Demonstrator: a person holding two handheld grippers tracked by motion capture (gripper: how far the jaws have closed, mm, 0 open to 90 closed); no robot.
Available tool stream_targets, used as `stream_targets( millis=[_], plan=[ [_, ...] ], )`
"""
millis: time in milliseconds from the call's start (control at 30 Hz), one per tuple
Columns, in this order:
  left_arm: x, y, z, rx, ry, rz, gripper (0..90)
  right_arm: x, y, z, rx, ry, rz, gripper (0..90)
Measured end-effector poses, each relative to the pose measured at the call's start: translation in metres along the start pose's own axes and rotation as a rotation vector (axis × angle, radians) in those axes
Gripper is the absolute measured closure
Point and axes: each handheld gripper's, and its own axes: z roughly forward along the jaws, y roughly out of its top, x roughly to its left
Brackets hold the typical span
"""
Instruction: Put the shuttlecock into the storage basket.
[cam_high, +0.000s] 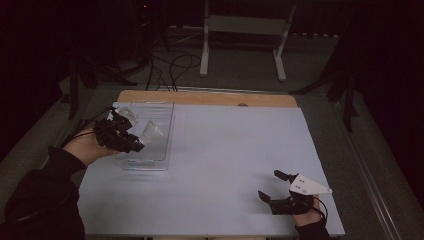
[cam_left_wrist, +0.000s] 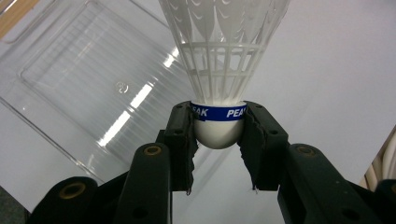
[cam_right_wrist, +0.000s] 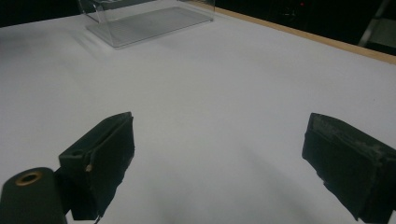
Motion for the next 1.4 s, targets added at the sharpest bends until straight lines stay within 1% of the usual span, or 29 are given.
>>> stream_targets(
  millis=[167,233,267,333,367,433,500,633,800,867,1067,1200,1233,1300,1367,1400],
  plan=[
    [0.006,-0.006,-0.003,0.002,0.012,-0.020,66.3,0.001,0.000,0.001,-0.001,0.004,-0.005,9.0],
    [0.009,-0.009,-0.004,0.003,0.020,-0.041,66.3,0.001,0.000,0.001,0.000,0.004,-0.004,9.0],
    [0.011,-0.010,-0.005,0.004,0.016,-0.040,66.3,0.001,0.000,0.001,0.000,0.004,-0.004,9.0],
    [0.014,-0.013,-0.005,0.008,0.026,-0.056,66.3,0.001,0.000,0.000,0.000,0.003,-0.005,9.1],
    [0.015,-0.015,-0.005,0.008,0.025,-0.059,66.3,0.001,0.000,0.000,-0.001,0.004,-0.005,9.0],
    [0.019,-0.018,-0.004,0.012,0.029,-0.078,66.3,0.001,0.000,0.001,0.001,0.003,-0.003,9.0],
    [0.023,-0.021,-0.004,0.013,0.023,-0.093,66.3,0.001,0.000,0.001,0.001,0.002,-0.006,9.0],
    [0.028,-0.025,-0.003,0.024,0.034,-0.111,66.3,0.001,0.000,0.000,0.000,0.002,-0.004,9.1],
    [0.035,-0.030,-0.005,0.028,0.047,-0.156,66.3,0.001,0.000,0.001,0.004,0.002,-0.002,9.0],
    [0.038,-0.032,-0.005,0.033,0.055,-0.185,66.3,0.001,0.000,0.001,0.003,0.003,-0.002,9.1],
    [0.043,-0.035,-0.001,0.040,0.062,-0.235,66.3,0.001,0.000,0.001,0.004,0.005,-0.001,9.0],
    [0.045,-0.036,0.003,0.039,0.057,-0.247,66.3,0.001,0.000,0.001,0.004,0.003,-0.004,9.1],
    [0.045,-0.036,0.004,0.041,0.048,-0.253,66.3,0.001,0.000,0.001,0.004,0.004,-0.003,9.0],
    [0.046,-0.036,0.006,0.042,0.045,-0.251,66.3,0.001,0.000,0.001,0.004,0.004,-0.002,9.0],
    [0.047,-0.036,0.011,0.051,0.044,-0.248,66.2,0.001,0.000,0.001,0.005,0.004,-0.002,9.0],
    [0.047,-0.037,0.012,0.050,0.038,-0.253,66.3,0.001,0.000,0.001,0.005,0.004,-0.003,9.0]
  ],
)
